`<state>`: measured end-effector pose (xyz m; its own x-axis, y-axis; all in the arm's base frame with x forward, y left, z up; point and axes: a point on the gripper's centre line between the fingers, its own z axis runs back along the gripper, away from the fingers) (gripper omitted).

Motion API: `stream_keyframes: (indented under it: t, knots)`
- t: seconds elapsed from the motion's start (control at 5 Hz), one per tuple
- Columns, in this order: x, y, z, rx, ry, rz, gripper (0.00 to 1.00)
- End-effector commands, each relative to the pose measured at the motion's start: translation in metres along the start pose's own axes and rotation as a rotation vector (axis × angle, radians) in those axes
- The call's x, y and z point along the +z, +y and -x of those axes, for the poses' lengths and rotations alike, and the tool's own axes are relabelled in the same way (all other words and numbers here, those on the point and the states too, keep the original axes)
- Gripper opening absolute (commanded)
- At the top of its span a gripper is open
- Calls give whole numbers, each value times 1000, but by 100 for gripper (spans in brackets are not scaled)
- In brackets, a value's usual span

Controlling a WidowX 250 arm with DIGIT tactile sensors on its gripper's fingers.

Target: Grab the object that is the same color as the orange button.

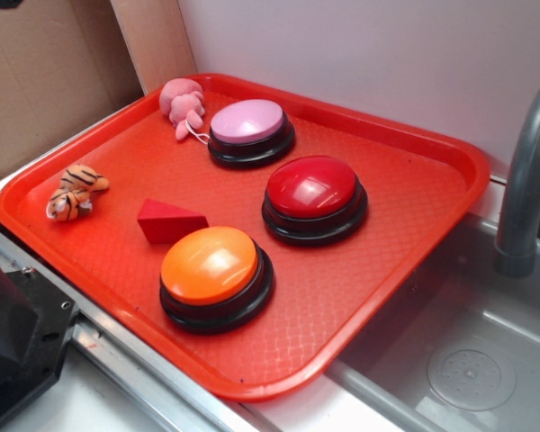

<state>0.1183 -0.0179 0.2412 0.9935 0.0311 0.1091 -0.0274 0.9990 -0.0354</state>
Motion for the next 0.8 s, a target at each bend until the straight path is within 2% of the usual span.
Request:
stream_keyframes:
  t: [0.0,0.2,0.4,0.6]
  knots:
    - [0,0,0,0,0,0,100]
    - [-14,14,-7,-5,-78,-78,100]
    - [-45,41,-12,70,-143,-201,100]
    - [-76,64,-14,112,-160,-252,100]
